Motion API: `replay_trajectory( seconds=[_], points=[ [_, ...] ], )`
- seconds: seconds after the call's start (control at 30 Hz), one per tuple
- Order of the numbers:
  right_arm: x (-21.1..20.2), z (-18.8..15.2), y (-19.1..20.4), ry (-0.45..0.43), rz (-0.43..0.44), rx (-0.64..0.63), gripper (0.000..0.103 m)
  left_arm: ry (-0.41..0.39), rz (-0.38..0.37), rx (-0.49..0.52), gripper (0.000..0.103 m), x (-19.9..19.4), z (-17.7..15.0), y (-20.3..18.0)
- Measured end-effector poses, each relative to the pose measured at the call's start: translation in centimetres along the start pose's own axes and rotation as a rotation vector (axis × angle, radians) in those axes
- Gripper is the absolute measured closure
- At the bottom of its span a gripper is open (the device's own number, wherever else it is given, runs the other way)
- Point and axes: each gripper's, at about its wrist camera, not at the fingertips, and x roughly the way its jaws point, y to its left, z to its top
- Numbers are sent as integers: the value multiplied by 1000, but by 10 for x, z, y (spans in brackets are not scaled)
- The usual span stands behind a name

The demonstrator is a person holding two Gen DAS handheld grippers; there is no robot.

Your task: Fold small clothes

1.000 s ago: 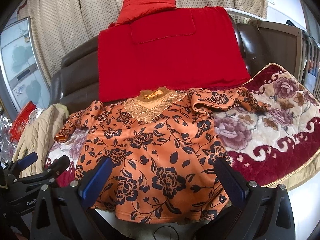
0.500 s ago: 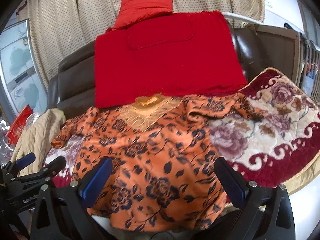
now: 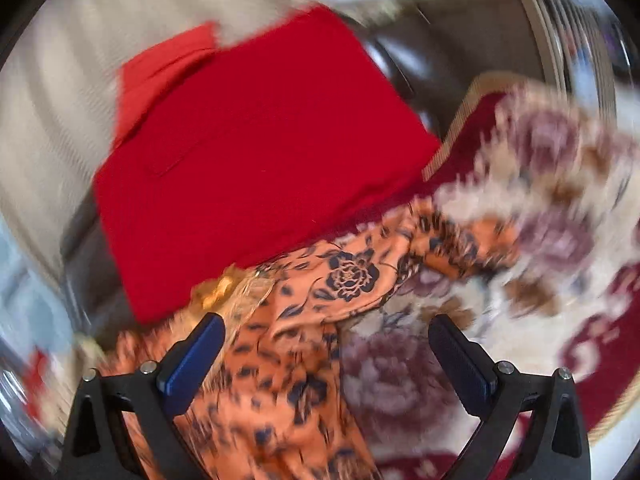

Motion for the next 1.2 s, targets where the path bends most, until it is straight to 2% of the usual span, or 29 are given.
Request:
replay_trajectory(
  seconds=[0.13, 0.23, 0.33, 0.4, 0.43, 0.5, 0.63, 0.7, 0.8, 1.0, 1.2],
  points=[
    [76, 30, -75, 83, 79, 414, 0, 25, 24, 23, 0, 20, 1, 0],
    [113, 36, -116, 93, 128, 644, 0, 46, 43, 23, 0, 32, 1, 5],
    [134, 38, -136, 81, 140, 751, 0, 65, 59, 19, 0, 43, 2, 10],
    [136, 43, -143, 32, 135, 796, 0, 73, 66, 17, 0, 48, 2, 14],
    [138, 48, -143, 11, 138, 793, 2, 75, 71, 15, 0, 50, 1, 16],
    [141, 57, -145, -13, 108, 770, 20, 79, 75, 10, 0, 53, 0, 19],
    [152, 52, -150, -12, 83, 774, 72, 91, 84, -11, 0, 57, -3, 29],
    [152, 53, -146, -16, 81, 744, 72, 93, 85, -26, 0, 58, -4, 34],
    [145, 63, -123, -50, 67, 612, 76, 88, 99, -44, 0, 55, -9, 42],
    [129, 68, -46, -94, 112, 315, 76, 95, 132, -80, 0, 54, -15, 61],
    [144, 33, 56, 5, 253, 29, 76, 81, 178, -114, 0, 47, -13, 79]
  ],
)
